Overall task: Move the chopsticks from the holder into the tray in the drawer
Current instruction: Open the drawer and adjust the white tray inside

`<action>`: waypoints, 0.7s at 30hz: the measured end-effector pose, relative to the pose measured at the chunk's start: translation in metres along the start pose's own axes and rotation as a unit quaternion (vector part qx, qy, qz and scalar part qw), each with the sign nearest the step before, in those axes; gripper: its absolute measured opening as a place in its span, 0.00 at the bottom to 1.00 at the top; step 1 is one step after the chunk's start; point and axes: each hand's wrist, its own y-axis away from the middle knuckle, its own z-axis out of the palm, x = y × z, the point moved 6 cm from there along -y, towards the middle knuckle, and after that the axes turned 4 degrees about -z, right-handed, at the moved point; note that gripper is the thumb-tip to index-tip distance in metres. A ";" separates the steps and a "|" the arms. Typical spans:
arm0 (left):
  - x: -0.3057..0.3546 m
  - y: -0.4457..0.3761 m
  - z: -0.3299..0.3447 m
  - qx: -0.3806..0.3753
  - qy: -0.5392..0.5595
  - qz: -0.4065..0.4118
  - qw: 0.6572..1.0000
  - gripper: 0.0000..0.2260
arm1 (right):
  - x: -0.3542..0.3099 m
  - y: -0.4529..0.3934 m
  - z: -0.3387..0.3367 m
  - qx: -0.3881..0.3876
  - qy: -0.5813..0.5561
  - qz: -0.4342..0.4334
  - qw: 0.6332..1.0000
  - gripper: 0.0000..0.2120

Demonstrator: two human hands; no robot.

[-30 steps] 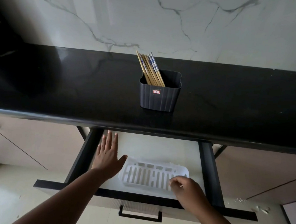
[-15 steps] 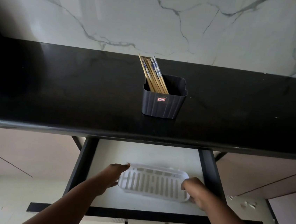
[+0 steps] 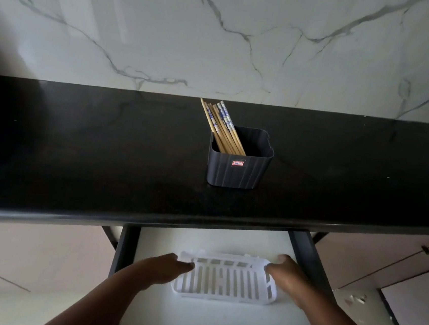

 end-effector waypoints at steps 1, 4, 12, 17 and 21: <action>0.011 0.008 -0.003 -0.019 -0.043 0.015 0.999 0.36 | -0.009 0.001 -0.006 0.016 -0.013 -0.030 0.999 0.24; 0.060 0.041 -0.018 -0.086 -0.057 0.106 0.989 0.31 | -0.046 0.011 -0.026 0.048 -0.072 -0.118 0.989 0.04; 0.157 0.086 -0.130 0.081 0.299 0.271 0.911 0.16 | -0.161 0.040 -0.105 0.177 -0.134 -0.319 0.922 0.06; 0.171 0.063 -0.153 0.096 0.342 0.253 0.900 0.31 | -0.189 -0.005 -0.121 0.124 -0.258 -0.267 0.920 0.23; 0.191 0.055 -0.142 0.056 0.373 0.253 0.891 0.36 | -0.197 -0.033 -0.105 -0.008 -0.339 -0.206 0.918 0.28</action>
